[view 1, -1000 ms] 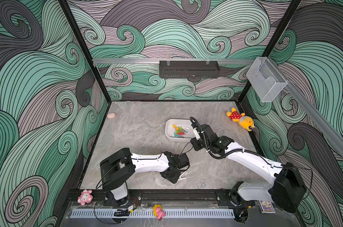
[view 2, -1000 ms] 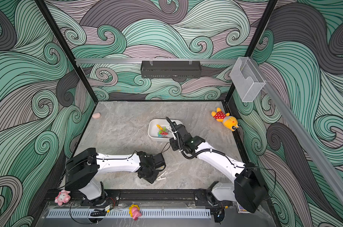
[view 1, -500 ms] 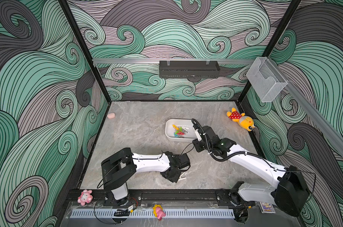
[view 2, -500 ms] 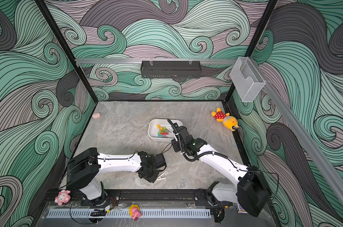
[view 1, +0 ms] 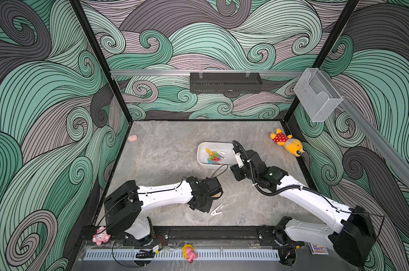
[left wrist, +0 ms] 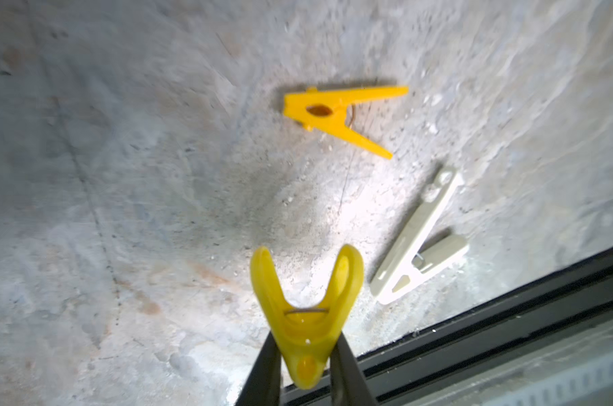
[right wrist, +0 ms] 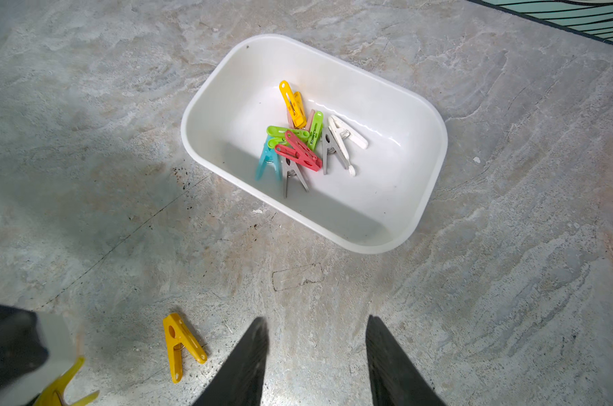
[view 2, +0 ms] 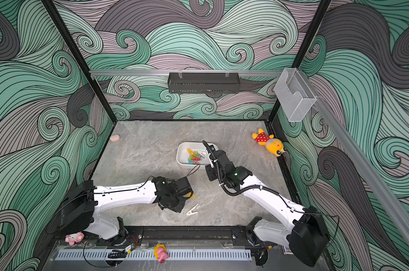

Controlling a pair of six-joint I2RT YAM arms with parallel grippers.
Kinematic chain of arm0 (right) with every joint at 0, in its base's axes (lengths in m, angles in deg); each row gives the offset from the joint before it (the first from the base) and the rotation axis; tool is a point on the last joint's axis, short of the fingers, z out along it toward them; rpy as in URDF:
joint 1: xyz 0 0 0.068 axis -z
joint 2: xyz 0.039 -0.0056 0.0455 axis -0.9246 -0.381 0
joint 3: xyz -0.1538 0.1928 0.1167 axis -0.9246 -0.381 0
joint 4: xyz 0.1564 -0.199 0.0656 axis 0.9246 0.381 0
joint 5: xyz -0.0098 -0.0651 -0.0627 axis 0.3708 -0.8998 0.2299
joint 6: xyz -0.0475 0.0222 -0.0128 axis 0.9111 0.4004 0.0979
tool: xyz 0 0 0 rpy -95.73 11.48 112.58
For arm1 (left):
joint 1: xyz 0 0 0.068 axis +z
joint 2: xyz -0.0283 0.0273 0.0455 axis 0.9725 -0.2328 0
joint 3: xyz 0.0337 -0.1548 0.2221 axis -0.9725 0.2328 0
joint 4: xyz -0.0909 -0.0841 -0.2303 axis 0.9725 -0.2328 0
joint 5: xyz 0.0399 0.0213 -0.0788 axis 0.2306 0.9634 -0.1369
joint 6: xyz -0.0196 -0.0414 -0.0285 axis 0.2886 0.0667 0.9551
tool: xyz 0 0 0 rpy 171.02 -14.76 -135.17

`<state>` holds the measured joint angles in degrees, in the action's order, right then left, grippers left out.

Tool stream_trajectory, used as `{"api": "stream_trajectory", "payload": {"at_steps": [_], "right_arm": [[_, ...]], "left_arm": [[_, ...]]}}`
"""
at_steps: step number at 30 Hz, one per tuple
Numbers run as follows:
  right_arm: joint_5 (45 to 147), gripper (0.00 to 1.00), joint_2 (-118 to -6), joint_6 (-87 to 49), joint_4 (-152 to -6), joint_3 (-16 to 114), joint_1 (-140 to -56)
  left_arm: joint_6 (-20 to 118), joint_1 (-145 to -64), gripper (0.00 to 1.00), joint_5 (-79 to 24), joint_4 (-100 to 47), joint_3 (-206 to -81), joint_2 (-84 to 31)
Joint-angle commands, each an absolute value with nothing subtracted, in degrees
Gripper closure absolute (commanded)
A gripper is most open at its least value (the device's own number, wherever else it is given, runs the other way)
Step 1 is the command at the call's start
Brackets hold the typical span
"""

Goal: Put the clothespins into the storage box
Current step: Pick up the clothespin from the center of the board, then place the clothespin in the storage box.

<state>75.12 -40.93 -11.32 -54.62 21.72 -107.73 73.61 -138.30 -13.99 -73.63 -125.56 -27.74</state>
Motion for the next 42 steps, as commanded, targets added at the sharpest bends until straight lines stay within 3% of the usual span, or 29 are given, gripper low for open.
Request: {"api": "stream_trajectory", "payload": {"at_steps": [1, 12, 20, 25, 35, 42], "right_arm": [[74.12, 0.52, -40.12, -12.61, -51.51, 22.98, -107.77], [74.47, 0.52, -36.42, -16.33, -45.31, 24.62, -107.78], [73.42, 0.52, -33.52, -17.53, -49.71, 19.57, -107.68], [73.69, 0.51, -35.37, -16.06, -51.64, 19.37, -107.59], [74.62, 0.5, -35.65, -15.0, -54.0, 17.79, -107.51], [75.14, 0.49, -38.01, -14.19, -54.18, 18.16, -107.55]], "left_arm": [[73.21, -132.35, 0.78, -17.63, -71.39, -126.38, -24.65], [61.96, -117.25, 0.78, -23.6, -63.7, -140.59, -29.63], [59.5, -111.69, 0.78, -25.13, -71.43, -164.07, -51.13], [59.68, -110.13, 0.78, -25.65, -71.41, -171.05, -59.09], [60.81, -109.76, 0.77, -26.01, -69.5, -168.23, -62.34], [60.43, -109.71, 0.67, -24.79, -68.09, -166.3, -60.68]]}}
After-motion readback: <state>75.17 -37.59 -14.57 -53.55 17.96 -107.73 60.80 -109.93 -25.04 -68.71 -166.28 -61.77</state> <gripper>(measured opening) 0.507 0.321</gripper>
